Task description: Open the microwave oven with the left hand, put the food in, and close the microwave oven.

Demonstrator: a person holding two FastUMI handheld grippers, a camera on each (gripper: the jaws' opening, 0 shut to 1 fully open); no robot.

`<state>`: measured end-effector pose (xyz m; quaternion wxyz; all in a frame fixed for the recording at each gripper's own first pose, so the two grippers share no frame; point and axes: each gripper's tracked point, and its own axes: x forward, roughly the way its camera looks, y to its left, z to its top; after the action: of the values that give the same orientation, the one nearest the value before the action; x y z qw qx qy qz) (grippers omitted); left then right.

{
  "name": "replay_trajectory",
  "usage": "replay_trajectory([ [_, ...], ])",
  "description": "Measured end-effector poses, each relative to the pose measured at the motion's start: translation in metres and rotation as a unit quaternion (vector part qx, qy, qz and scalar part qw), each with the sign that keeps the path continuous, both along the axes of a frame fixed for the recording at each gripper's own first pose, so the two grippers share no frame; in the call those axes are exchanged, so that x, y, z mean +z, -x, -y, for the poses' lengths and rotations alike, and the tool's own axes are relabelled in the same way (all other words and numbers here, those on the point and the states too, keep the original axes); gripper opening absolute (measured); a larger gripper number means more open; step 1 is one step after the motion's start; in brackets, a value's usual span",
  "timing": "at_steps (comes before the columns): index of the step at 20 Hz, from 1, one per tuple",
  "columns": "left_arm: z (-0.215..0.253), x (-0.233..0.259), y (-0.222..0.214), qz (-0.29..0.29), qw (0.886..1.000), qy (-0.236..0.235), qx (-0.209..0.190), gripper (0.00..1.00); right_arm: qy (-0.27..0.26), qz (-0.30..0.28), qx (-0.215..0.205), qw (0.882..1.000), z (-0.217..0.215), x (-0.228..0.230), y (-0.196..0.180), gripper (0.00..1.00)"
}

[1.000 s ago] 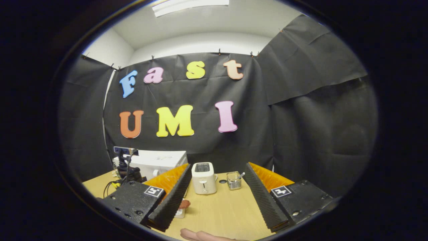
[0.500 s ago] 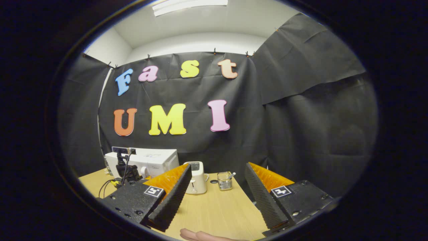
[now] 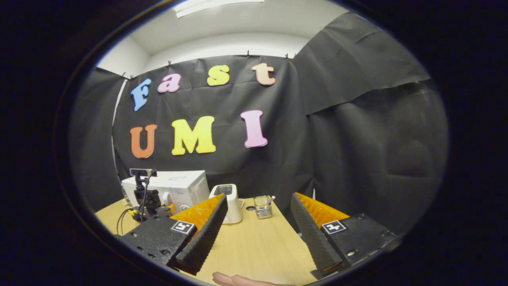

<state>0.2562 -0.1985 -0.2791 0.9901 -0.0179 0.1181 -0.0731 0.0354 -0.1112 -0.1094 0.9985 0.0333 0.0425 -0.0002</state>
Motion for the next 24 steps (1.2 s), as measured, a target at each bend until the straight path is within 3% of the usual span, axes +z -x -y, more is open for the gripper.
replay_trajectory([
  [3, 0.0, 0.002, 0.002, -0.003, 1.0, 0.006, -0.001, 0.13, 0.006, 0.004, -0.004, 1.0, 0.002, 0.005, 0.006, 1.0],
  [4, 0.0, 0.001, 0.003, -0.004, 1.0, 0.006, -0.001, 0.13, 0.007, 0.005, -0.004, 1.0, 0.002, 0.004, 0.007, 0.94],
  [5, -0.003, 0.005, 0.011, -0.002, 1.0, 0.008, 0.003, 0.12, 0.009, 0.005, -0.003, 1.0, 0.001, 0.005, 0.007, 1.0],
  [6, -0.005, 0.009, 0.014, 0.006, 1.0, 0.01, 0.006, 0.12, 0.01, 0.005, -0.002, 1.0, 0.001, 0.005, 0.007, 0.94],
  [8, -0.008, 0.008, 0.03, 0.003, 1.0, 0.019, 0.002, 0.12, 0.013, 0.005, -0.004, 1.0, 0.0, 0.007, 0.006, 1.0],
  [9, -0.012, 0.007, 0.039, -0.002, 1.0, 0.018, -0.001, 0.12, 0.013, 0.004, -0.003, 1.0, -0.002, 0.008, 0.007, 0.95],
  [10, -0.015, 0.008, 0.048, 0.002, 1.0, 0.022, -0.004, 0.12, 0.012, 0.005, 0.0, 1.0, -0.007, 0.008, 0.008, 1.0],
  [12, -0.021, 0.007, 0.063, 0.003, 1.0, 0.022, -0.013, 0.12, 0.01, 0.001, 0.006, 1.0, -0.015, 0.008, 0.01, 0.95],
  [13, -0.026, 0.008, 0.072, 0.003, 1.0, 0.021, -0.016, 0.12, 0.01, 0.001, 0.008, 1.0, -0.02, 0.008, 0.012, 1.0],
  [22, -0.079, 0.011, 0.144, 0.006, 0.999, 0.018, -0.043, 0.12, 0.026, 0.014, 0.038, 0.999, -0.068, 0.017, 0.047, 1.0],
  [23, -0.087, 0.011, 0.15, 0.006, 0.999, 0.016, -0.043, 0.14, 0.028, 0.016, 0.043, 0.999, -0.074, 0.019, 0.05, 0.95],
  [24, -0.096, 0.012, 0.158, 0.008, 0.999, 0.014, -0.04, 0.14, 0.03, 0.018, 0.048, 0.998, -0.08, 0.019, 0.054, 1.0],
])
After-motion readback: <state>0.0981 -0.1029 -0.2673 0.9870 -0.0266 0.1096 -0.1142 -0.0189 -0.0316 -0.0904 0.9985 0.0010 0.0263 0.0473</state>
